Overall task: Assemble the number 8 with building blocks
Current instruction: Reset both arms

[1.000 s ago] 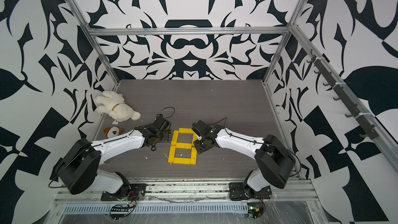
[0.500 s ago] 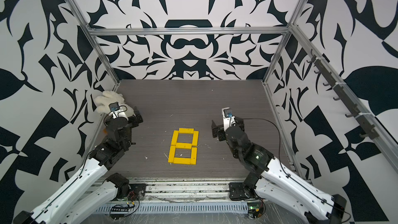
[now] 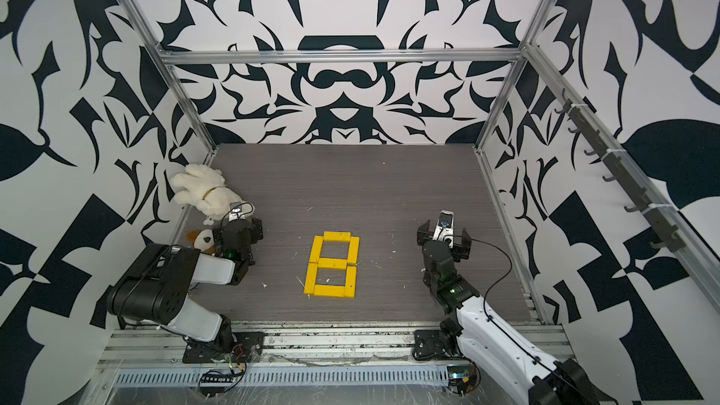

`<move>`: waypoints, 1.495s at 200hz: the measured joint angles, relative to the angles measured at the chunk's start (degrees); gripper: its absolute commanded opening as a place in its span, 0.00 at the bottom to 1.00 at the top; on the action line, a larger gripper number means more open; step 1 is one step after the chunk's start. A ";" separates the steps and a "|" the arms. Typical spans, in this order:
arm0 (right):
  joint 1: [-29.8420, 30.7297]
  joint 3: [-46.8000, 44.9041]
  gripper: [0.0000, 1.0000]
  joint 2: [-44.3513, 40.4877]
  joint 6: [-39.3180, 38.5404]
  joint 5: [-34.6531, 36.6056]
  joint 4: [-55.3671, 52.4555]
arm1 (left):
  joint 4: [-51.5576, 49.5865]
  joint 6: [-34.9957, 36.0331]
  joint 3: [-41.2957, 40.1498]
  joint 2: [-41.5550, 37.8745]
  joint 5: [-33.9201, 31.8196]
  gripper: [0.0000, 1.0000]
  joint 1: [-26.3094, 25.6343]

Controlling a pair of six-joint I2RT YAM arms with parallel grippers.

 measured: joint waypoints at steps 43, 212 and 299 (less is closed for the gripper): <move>-0.68 0.00 1.00 3.45 -2.14 -3.78 5.46 | 5.57 -4.55 0.63 0.24 15.80 0.99 12.26; -18.29 6.05 1.00 46.42 -7.13 -24.65 35.45 | 0.13 -5.84 3.67 0.04 26.77 0.99 12.26; -18.27 7.39 1.00 46.42 -5.49 -24.85 32.63 | -0.35 -5.81 4.22 0.07 27.15 0.99 12.26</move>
